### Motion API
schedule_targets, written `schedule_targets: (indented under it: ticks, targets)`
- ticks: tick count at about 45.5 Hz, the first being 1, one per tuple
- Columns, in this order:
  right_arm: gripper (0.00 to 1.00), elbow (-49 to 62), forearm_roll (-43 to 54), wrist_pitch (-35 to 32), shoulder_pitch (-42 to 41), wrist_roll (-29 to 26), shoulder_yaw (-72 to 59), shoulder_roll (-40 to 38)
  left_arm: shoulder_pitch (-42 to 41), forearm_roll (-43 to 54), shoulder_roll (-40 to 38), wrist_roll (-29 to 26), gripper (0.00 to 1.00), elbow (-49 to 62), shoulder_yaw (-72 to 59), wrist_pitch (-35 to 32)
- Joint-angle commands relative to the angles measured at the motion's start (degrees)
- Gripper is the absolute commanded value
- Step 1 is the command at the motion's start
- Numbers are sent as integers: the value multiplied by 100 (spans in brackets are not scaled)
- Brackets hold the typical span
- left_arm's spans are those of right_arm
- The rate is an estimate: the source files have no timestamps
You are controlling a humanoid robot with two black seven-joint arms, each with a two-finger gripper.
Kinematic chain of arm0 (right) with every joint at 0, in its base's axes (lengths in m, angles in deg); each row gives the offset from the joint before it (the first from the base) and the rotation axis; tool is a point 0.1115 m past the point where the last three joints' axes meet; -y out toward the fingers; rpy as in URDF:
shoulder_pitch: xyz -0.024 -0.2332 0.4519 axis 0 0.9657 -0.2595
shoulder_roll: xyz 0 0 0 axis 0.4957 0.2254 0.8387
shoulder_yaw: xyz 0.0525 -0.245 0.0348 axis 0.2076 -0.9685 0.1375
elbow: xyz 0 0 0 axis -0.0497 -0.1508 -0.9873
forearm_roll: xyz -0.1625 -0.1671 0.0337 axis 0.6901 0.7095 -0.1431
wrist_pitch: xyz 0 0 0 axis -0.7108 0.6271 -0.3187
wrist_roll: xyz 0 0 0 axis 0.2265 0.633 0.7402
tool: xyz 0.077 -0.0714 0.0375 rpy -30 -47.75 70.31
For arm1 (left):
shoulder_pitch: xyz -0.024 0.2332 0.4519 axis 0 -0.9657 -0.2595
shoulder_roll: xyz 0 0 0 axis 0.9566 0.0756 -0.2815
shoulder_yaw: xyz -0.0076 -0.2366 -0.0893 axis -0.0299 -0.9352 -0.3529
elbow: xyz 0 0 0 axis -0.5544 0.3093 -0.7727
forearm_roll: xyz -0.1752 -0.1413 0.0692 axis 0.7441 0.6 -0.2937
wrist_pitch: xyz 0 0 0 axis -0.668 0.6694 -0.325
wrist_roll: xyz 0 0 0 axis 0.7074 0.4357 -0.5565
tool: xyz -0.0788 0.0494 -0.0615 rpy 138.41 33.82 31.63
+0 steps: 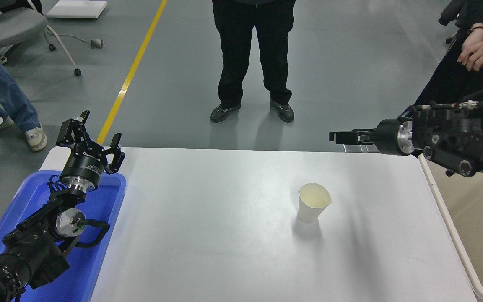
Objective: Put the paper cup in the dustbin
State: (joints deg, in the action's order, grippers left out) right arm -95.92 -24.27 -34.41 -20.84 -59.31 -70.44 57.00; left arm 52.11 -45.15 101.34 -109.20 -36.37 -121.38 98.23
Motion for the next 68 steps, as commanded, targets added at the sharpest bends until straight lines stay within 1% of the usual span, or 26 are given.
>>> schedule_targets:
  ticks: [1, 8, 28, 40, 43, 46, 47, 54, 55, 68]
  targets:
    - [99, 145, 303, -39, 70, -16, -711, 677, 0, 2, 0, 6, 100, 0, 4, 0]
    - [99, 436, 295, -39, 386, -16, -720, 809, 0, 2, 0, 5, 100, 0, 4, 0]
    - [99, 831, 260, 31, 922, -16, -658, 818, 0, 2, 0, -3, 100, 0, 4, 0]
    - [96, 937, 224, 304, 1221, 1, -623, 915, 0, 2, 0, -3, 100, 0, 4, 0]
    - [86, 954, 216, 304, 1265, 10, -623, 950, 0, 2, 0, -3, 100, 0, 4, 0]
    - [72, 963, 216, 313, 1283, 19, -623, 959, 0, 2, 0, 5, 100, 0, 4, 0]
    - [66, 963, 216, 313, 1283, 19, -623, 959, 0, 2, 0, -3, 100, 0, 4, 0]
    - [8, 954, 207, 260, 1283, 28, -632, 976, 0, 2, 0, 5, 100, 0, 4, 0]
    - [1, 954, 207, 251, 1283, 28, -632, 976, 0, 2, 0, -3, 100, 0, 4, 0]
    - [0, 963, 137, 146, 1283, 28, -614, 968, 0, 2, 0, -3, 100, 0, 4, 0]
